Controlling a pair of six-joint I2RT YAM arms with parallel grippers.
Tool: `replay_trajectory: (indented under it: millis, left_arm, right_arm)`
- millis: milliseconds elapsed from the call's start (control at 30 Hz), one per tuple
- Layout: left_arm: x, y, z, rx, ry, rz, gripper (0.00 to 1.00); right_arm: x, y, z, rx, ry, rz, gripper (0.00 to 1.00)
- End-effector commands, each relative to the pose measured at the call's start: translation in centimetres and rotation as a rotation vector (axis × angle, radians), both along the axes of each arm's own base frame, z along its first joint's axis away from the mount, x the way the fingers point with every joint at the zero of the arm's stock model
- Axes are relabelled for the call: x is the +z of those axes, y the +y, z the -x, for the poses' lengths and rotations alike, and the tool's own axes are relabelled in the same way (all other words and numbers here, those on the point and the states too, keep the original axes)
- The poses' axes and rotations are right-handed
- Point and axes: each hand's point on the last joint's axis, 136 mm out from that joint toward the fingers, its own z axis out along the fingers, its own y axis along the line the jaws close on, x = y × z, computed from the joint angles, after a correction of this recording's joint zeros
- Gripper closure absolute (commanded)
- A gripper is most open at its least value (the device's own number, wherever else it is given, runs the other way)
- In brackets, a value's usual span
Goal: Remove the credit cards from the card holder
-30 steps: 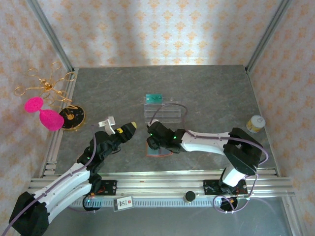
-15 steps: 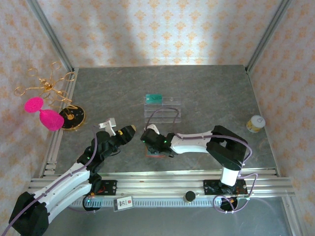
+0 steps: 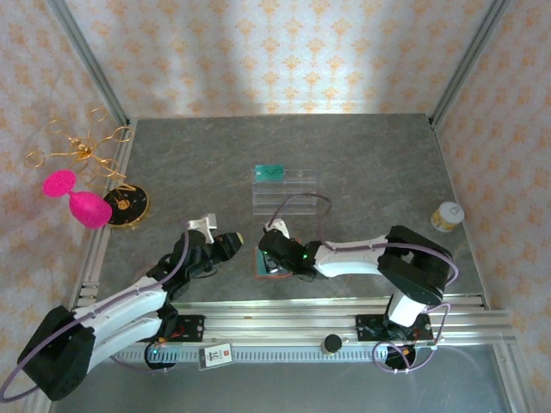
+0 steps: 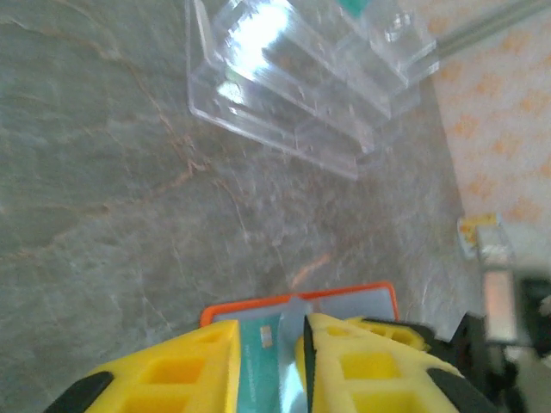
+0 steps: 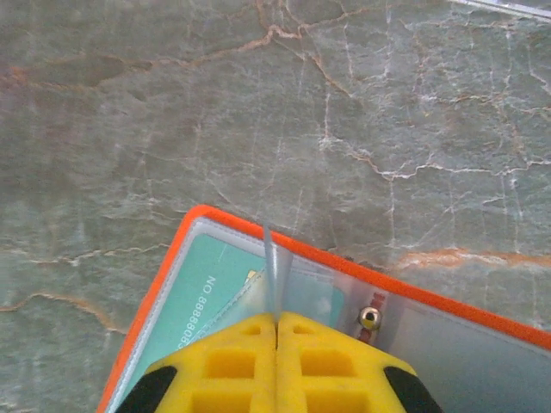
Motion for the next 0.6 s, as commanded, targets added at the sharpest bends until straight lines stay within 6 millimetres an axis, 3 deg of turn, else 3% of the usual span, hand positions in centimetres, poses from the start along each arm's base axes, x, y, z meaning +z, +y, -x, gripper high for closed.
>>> replay_trajectory:
  millis: [0, 167, 467, 567]
  left_arm:
    - [0.9, -1.9, -0.1, -0.047, -0.036, 0.026, 0.82]
    - [-0.7, -3.5, -0.2, -0.09, 0.024, -0.01, 0.94]
    - [-2.1, -7.5, 1.0, -0.243, 0.097, -0.064, 0.96]
    - [-3.2, -8.7, 1.9, -0.296, 0.153, -0.061, 0.97]
  right_arm:
    - [2.6, 1.2, -0.5, -0.031, -0.02, -0.158, 1.0]
    - [2.9, 0.9, -0.2, -0.047, -0.017, -0.201, 1.0]
    - [3.4, 0.0, -0.6, -0.114, -0.029, -0.246, 1.0]
    - [4.3, -1.2, -1.1, -0.175, -0.064, -0.266, 0.87]
